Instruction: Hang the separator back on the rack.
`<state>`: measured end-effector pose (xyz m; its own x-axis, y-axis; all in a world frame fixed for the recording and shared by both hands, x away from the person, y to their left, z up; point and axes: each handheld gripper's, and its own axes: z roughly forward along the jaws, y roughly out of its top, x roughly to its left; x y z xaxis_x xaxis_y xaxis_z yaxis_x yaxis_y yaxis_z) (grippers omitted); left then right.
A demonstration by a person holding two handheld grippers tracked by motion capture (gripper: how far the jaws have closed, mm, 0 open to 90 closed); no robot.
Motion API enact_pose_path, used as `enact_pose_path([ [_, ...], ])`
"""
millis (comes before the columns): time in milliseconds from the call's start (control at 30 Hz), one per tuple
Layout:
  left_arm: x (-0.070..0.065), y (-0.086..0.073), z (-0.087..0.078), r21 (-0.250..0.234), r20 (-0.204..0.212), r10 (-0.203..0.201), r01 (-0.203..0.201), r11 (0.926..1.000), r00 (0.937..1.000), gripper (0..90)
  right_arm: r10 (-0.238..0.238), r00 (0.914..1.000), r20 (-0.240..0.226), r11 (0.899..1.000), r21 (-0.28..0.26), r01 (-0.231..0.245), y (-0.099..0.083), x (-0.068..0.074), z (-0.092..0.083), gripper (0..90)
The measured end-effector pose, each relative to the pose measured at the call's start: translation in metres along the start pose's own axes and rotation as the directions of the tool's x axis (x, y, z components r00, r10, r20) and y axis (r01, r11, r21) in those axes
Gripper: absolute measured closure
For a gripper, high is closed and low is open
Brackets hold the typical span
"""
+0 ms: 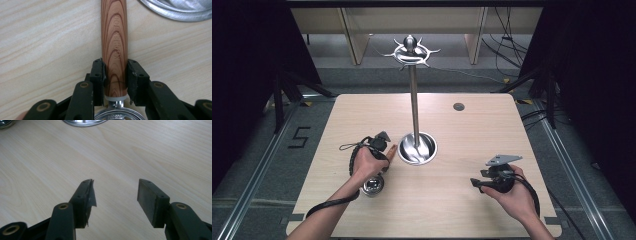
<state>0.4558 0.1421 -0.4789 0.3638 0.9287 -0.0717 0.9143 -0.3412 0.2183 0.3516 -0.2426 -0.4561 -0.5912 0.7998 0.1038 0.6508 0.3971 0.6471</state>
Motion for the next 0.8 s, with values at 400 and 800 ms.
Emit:
enact_pose_path([
  [400, 0.014, -0.014, -0.008, -0.124, 0.048, 0.048, -0.042, 0.9915, 0.9977, 68.4, -0.015, 0.9999, 0.007, 1.0, -0.012, 0.015, 0.0, -0.001, 0.0, 47.3],
  [800, 0.027, -0.044, -0.03, -0.312, 0.127, 0.085, -0.041, 0.9491, 0.9883, 68.4, 0.006, 1.0, 0.005, 1.0, -0.009, -0.006, 0.001, 0.001, -0.002, 47.4],
])
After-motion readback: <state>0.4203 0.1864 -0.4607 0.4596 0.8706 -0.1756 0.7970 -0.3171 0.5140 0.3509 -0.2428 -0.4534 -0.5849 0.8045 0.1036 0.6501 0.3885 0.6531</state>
